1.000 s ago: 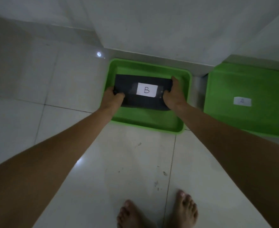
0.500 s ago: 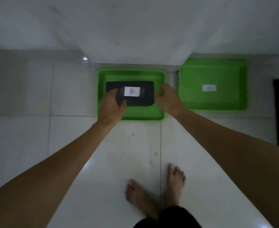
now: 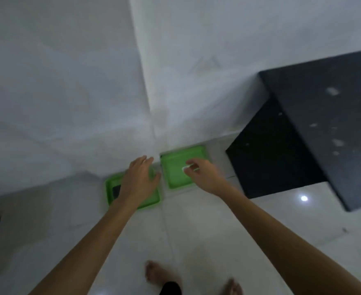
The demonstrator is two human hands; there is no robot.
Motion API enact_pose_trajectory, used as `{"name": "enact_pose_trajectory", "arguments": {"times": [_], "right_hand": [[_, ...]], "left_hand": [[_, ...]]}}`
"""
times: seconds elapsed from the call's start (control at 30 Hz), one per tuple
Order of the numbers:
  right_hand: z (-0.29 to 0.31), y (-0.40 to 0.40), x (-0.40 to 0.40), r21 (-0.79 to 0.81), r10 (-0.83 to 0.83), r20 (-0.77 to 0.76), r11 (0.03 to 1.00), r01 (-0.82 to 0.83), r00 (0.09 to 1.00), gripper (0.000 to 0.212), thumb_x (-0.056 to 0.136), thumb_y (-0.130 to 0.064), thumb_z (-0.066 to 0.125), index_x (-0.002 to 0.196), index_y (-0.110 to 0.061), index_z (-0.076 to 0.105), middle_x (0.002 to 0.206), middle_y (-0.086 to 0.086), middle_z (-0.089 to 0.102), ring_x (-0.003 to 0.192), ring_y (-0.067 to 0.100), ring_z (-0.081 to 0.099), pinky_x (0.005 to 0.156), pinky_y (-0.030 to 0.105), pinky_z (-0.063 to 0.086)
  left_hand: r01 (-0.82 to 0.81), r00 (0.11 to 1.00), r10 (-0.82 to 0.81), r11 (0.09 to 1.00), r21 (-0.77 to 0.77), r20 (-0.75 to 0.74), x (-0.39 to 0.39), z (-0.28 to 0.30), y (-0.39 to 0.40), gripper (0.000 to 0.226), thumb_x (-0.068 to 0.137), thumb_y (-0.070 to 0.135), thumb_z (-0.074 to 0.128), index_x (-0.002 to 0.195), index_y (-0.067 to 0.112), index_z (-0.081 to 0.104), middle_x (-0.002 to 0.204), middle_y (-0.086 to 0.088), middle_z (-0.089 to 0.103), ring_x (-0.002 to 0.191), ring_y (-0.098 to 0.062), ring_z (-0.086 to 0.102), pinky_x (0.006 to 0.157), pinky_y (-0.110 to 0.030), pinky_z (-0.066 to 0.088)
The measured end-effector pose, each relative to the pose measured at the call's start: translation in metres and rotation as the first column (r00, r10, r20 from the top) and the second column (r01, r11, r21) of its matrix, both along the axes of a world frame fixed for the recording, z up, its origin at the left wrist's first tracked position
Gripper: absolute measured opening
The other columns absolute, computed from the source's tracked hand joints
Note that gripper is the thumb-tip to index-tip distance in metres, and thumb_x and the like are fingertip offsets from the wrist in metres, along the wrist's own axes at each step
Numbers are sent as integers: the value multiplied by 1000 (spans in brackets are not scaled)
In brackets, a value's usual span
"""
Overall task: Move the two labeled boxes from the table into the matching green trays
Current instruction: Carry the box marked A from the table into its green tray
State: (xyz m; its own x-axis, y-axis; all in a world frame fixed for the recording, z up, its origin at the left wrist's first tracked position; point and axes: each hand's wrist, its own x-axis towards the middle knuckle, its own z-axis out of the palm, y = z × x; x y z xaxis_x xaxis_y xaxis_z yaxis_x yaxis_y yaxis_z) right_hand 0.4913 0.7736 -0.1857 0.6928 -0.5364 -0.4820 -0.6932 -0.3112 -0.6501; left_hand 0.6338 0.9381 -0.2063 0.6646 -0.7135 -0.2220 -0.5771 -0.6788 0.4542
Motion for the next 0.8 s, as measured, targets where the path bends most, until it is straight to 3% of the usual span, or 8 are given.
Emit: {"name": "enact_pose_trajectory", "arguments": {"times": [0.17, 0.4, 0.57, 0.7, 0.8], "right_hand": [[114, -60, -152, -111, -26, 22, 993, 28, 999, 41, 94, -29, 62, 131, -10, 62, 119, 9, 70, 109, 26, 67, 97, 38, 50], [222, -150, -352, -335, -89, -2, 939, 83, 996, 37, 95, -40, 57, 128, -23, 60, 115, -2, 69, 104, 19, 66, 84, 28, 48], [262, -205, -458, -410, -128, -30, 906, 105, 991, 33, 96, -43, 54, 123, -23, 58, 113, -1, 66, 100, 21, 64, 88, 39, 54], [265, -251, -515, -476, -160, -67, 873, 109, 985, 34, 96, -44, 52, 124, -25, 55, 115, 1, 64, 93, 20, 60, 78, 35, 50], [259, -286, -542, -530, -139, -122, 847, 53, 983, 40, 96, -41, 52, 131, -23, 51, 125, 3, 60, 108, 26, 61, 83, 38, 50]], "left_hand": [[131, 991, -130, 988, -78, 11, -108, 93, -63, 59, 92, 44, 60, 142, 14, 51, 148, -6, 48, 135, -24, 45, 107, -32, 36], [334, 942, -326, 935, -116, 86, -273, 188, -194, 62, 91, 52, 56, 141, 17, 51, 147, -3, 50, 135, -21, 45, 107, -33, 37], [410, 912, -399, 894, -183, 92, -375, 230, -279, 62, 89, 54, 59, 139, 18, 54, 139, -6, 56, 127, -26, 54, 101, -38, 44], [475, 880, -461, 861, -182, 115, -435, 236, -339, 59, 88, 57, 56, 136, 23, 54, 133, 2, 59, 119, -18, 58, 94, -35, 48], [542, 839, -529, 832, -117, 126, -461, 229, -393, 58, 89, 57, 54, 137, 24, 53, 136, 4, 56, 122, -16, 56, 96, -36, 47]]}}
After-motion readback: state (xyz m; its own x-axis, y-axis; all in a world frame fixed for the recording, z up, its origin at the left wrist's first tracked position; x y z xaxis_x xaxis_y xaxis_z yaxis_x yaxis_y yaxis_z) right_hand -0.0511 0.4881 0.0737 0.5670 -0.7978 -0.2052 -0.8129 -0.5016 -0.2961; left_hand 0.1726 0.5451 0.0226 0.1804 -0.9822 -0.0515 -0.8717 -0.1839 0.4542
